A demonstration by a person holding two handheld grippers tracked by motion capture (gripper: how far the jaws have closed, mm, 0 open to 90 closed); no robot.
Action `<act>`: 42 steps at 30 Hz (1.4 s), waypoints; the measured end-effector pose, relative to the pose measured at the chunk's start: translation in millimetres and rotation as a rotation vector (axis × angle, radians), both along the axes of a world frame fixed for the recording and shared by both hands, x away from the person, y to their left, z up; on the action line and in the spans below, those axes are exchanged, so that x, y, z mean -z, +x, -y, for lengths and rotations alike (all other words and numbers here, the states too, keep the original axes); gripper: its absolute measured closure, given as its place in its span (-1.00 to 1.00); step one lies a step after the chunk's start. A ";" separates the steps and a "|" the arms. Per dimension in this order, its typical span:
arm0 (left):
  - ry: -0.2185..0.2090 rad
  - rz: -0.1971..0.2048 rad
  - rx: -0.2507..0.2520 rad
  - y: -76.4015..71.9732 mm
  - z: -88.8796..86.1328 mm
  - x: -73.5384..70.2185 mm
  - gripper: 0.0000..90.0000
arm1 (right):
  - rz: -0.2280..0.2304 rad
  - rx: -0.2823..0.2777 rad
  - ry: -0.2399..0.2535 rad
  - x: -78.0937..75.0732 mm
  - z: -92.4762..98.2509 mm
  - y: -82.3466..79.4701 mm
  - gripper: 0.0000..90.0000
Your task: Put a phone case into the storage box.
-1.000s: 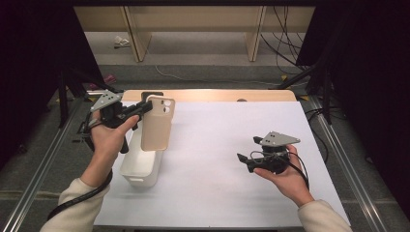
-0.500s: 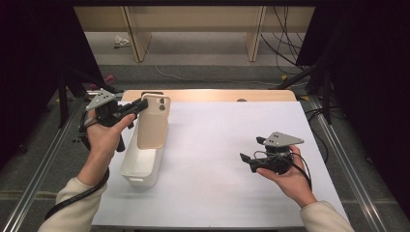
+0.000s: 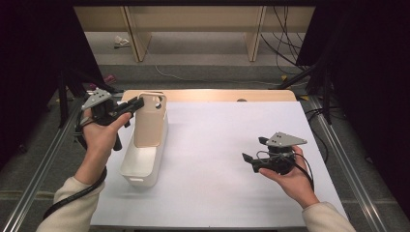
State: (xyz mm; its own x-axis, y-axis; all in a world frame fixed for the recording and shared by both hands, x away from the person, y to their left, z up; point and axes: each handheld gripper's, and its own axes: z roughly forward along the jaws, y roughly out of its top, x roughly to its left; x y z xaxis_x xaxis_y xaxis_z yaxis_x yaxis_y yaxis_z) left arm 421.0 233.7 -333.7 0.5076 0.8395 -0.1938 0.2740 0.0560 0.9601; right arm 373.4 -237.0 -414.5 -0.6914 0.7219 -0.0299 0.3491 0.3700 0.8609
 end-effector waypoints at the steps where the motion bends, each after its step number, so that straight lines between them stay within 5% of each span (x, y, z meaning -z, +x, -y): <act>1: 0.000 0.001 -0.001 0.1 -0.3 0.1 0.81 | 0.001 0.002 -0.001 -0.1 0.6 -0.2 -0.64; 42: -0.021 0.033 -0.016 26.3 -17.5 3.5 0.81 | -0.005 0.025 0.010 1.4 10.4 -3.2 -0.64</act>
State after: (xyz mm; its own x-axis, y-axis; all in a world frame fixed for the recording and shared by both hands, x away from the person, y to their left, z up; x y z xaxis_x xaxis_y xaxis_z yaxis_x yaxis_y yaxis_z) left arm 447.3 251.3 -337.2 0.5009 0.8434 -0.1943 0.2408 0.0798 0.9673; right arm 370.2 -247.4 -415.8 -0.6732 0.7392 -0.0189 0.3626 0.3522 0.8628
